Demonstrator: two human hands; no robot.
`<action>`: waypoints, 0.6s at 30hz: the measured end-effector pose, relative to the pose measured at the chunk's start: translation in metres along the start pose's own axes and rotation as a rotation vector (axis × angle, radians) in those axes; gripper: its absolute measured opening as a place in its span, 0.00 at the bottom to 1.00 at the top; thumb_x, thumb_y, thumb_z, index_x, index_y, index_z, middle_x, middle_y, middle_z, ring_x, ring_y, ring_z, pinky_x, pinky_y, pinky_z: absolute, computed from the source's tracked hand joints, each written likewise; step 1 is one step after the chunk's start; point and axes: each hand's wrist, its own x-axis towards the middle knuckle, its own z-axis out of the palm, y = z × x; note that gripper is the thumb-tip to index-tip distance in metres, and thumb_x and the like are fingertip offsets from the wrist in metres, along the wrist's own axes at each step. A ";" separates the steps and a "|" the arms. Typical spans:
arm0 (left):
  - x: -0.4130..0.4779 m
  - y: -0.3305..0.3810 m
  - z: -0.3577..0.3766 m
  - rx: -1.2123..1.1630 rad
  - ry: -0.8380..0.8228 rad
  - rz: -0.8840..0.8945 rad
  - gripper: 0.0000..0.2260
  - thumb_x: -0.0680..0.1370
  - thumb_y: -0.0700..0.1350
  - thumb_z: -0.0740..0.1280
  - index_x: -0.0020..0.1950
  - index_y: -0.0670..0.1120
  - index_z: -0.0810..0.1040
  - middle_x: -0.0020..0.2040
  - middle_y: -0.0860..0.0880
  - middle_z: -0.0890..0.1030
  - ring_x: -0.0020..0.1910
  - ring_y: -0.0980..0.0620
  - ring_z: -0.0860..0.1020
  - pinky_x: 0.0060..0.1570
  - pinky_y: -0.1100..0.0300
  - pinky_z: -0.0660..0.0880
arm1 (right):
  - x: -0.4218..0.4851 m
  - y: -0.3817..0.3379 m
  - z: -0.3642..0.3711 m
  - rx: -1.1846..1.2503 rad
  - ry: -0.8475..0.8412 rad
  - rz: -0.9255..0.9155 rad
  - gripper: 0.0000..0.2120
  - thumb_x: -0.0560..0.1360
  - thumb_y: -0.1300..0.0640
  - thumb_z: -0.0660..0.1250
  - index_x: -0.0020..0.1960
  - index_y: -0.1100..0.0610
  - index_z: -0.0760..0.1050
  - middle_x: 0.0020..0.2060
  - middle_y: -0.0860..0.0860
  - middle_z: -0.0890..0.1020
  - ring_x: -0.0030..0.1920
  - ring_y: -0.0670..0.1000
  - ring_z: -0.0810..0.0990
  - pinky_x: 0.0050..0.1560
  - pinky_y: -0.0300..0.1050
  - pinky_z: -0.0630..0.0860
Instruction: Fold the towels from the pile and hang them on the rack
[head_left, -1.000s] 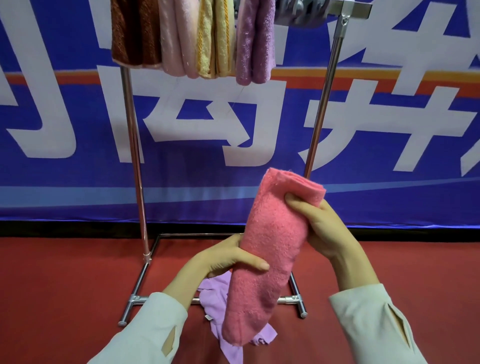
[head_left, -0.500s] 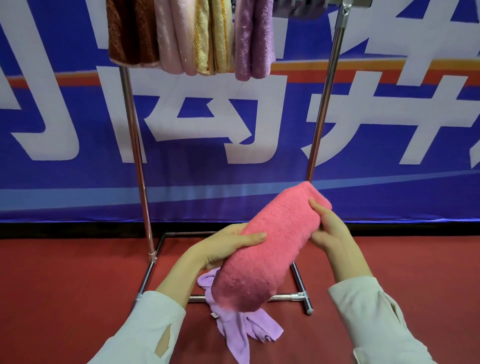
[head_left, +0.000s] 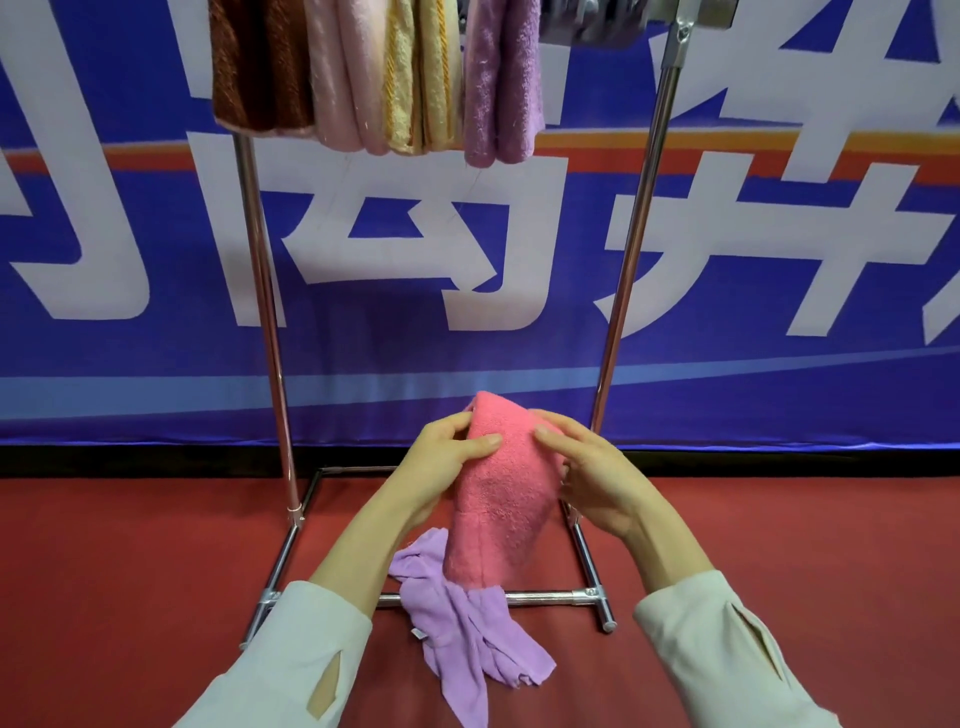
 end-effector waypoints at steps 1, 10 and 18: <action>0.001 0.000 -0.002 0.058 0.044 0.020 0.13 0.76 0.38 0.69 0.60 0.41 0.78 0.55 0.42 0.82 0.48 0.49 0.81 0.48 0.57 0.77 | -0.002 -0.001 0.001 -0.007 0.005 -0.047 0.21 0.72 0.59 0.71 0.65 0.53 0.76 0.51 0.54 0.84 0.47 0.51 0.82 0.47 0.43 0.76; 0.000 0.000 -0.002 0.072 0.141 0.210 0.20 0.72 0.37 0.73 0.56 0.50 0.67 0.48 0.45 0.82 0.47 0.50 0.81 0.51 0.55 0.77 | -0.009 -0.008 0.004 -0.483 0.130 -0.272 0.32 0.60 0.64 0.81 0.61 0.52 0.76 0.53 0.55 0.82 0.54 0.55 0.81 0.58 0.52 0.78; -0.002 0.005 0.004 -0.026 0.198 0.236 0.24 0.70 0.37 0.75 0.61 0.44 0.67 0.49 0.43 0.83 0.46 0.50 0.81 0.50 0.55 0.78 | -0.018 -0.018 0.011 -0.848 0.293 -0.320 0.17 0.67 0.52 0.77 0.53 0.53 0.79 0.45 0.51 0.83 0.47 0.51 0.81 0.51 0.49 0.78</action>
